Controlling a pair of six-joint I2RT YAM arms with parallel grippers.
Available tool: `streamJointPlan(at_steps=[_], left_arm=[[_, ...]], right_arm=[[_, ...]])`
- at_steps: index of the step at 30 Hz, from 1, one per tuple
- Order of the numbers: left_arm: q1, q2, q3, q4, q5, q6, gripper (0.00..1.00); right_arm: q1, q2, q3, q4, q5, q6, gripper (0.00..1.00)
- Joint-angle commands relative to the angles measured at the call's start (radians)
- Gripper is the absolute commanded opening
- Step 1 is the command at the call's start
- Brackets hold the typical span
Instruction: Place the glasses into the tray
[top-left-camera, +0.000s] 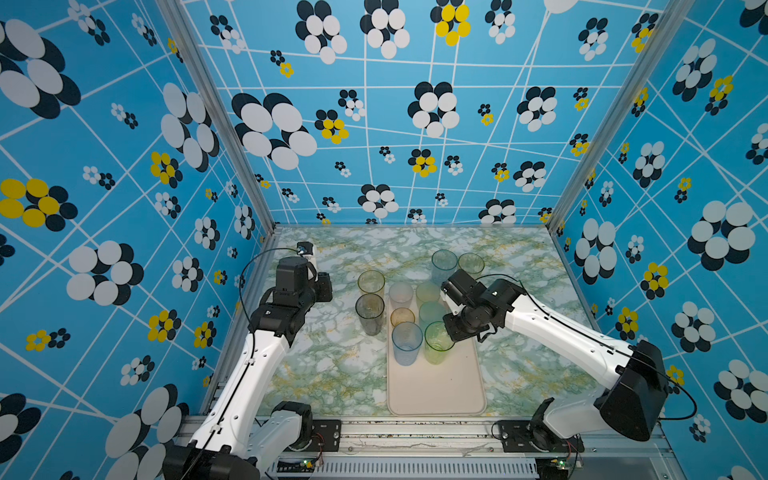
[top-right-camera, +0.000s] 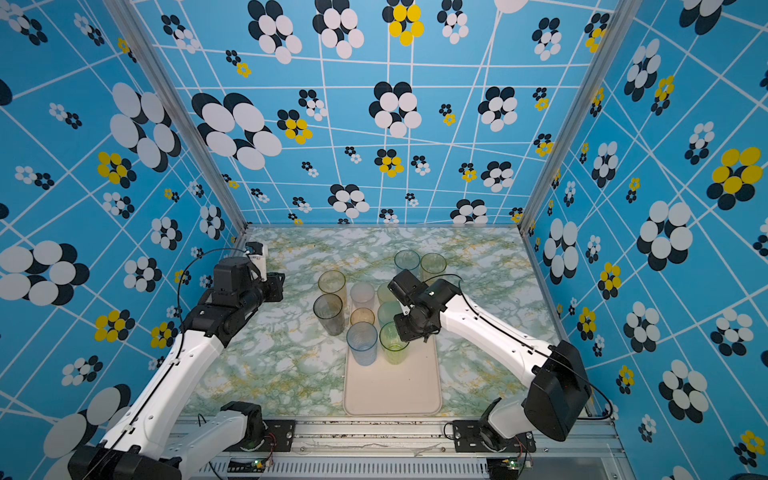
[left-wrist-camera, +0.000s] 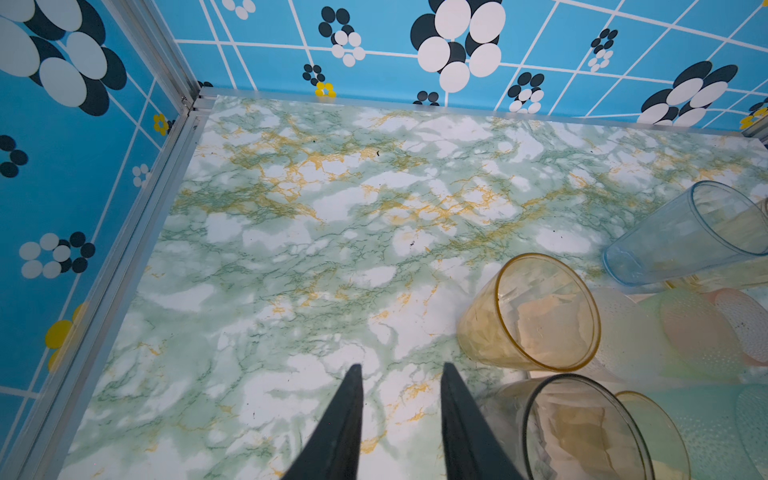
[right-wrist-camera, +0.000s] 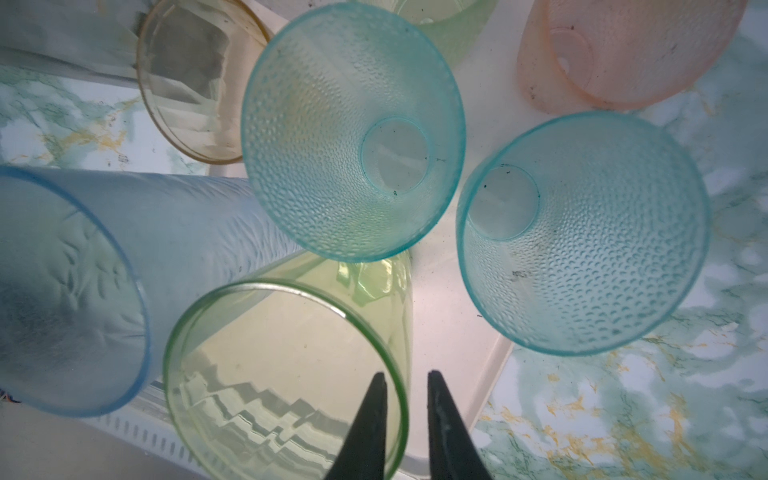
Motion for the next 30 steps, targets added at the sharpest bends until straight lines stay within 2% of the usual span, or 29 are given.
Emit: streamJointPlan(at_steps=[1,17,25,30], left_arm=[[0.012,0.009,0.03,-0.021,-0.005,0.018,0.33],[0.003,0.059,0.057,-0.054,0.007,0.028,0.3],[-0.037,0.092,0.078,-0.08,-0.027,0.045,0.28],[-0.087,0.11,0.103,-0.096,-0.059,0.057,0.28]], right_arm=[[-0.008,-0.027,-0.012,0.004,-0.005,0.012,0.21],[-0.008,-0.075,0.002,0.03,-0.001,0.002,0.33],[-0.021,-0.138,0.046,0.036,0.039,-0.026,0.39],[-0.077,-0.195,0.036,0.081,0.081,-0.025,0.4]])
